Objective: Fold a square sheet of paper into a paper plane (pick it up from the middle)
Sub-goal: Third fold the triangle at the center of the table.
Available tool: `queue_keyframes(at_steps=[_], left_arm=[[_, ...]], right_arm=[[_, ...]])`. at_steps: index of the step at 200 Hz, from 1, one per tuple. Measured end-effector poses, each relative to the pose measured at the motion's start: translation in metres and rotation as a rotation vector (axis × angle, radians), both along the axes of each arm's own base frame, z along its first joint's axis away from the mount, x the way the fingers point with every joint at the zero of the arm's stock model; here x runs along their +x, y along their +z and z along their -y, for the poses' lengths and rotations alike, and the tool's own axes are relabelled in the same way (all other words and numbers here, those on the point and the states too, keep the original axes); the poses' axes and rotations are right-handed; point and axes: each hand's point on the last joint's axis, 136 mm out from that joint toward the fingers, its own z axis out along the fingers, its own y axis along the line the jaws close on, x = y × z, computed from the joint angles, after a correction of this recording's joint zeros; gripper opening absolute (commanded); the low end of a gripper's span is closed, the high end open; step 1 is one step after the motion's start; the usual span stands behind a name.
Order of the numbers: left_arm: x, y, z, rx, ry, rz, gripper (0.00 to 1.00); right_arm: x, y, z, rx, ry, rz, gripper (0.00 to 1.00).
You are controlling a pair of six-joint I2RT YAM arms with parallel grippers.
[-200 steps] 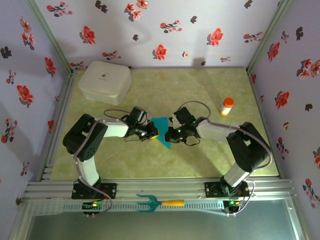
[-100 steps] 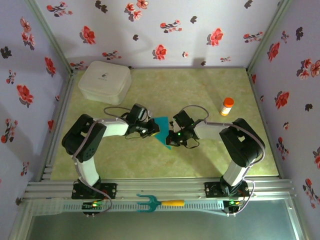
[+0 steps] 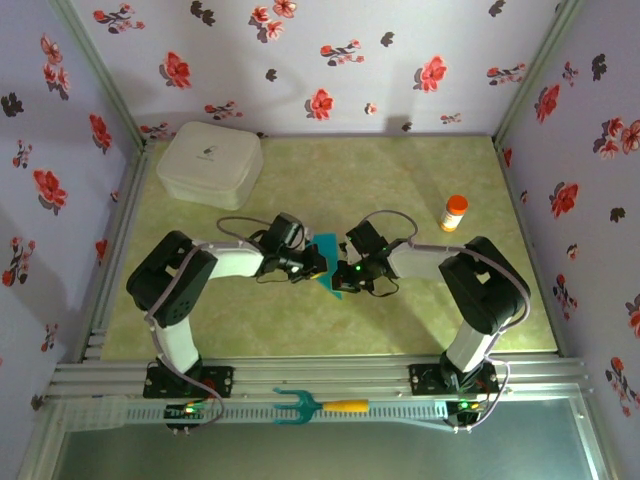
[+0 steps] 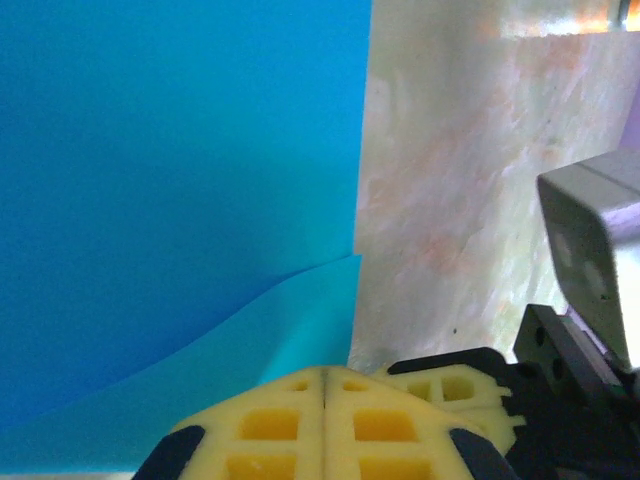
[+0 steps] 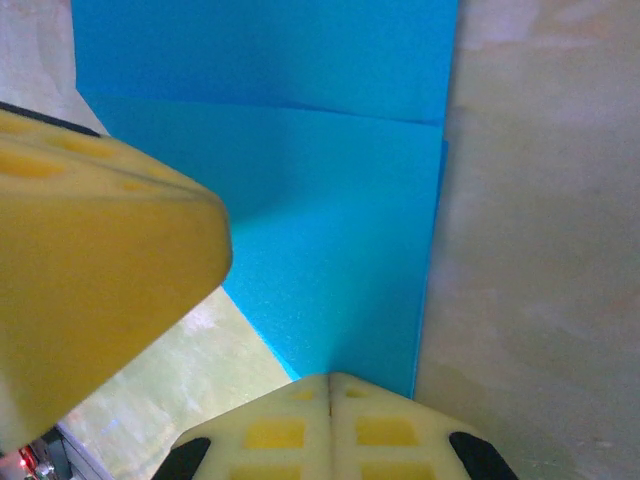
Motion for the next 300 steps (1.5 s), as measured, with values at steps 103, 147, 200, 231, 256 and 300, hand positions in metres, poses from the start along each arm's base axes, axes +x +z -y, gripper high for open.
queue_keyframes(at_steps=[103, 147, 200, 231, 256, 300], left_arm=[[-0.007, -0.018, -0.011, 0.025, 0.0, -0.04, 0.0], [0.007, -0.018, -0.024, 0.004, 0.021, -0.014, 0.0], [0.027, -0.018, -0.048, -0.004, 0.06, 0.023, 0.0], [0.035, -0.018, -0.061, -0.009, 0.091, 0.02, 0.0], [0.039, -0.016, -0.069, 0.009, 0.115, 0.039, 0.02], [0.039, 0.013, -0.072, 0.032, 0.149, 0.151, 0.04]], right_arm=[[0.001, 0.0, 0.001, -0.004, -0.003, 0.005, 0.0], [0.001, -0.001, 0.001, -0.005, -0.004, 0.008, 0.0], [0.002, -0.001, 0.001, 0.0, -0.004, 0.016, 0.0], [0.002, -0.001, 0.001, 0.002, -0.004, 0.018, 0.0], [0.002, 0.0, 0.001, 0.003, -0.002, 0.019, 0.0], [0.0, 0.002, 0.007, -0.024, 0.039, 0.054, 0.0]])
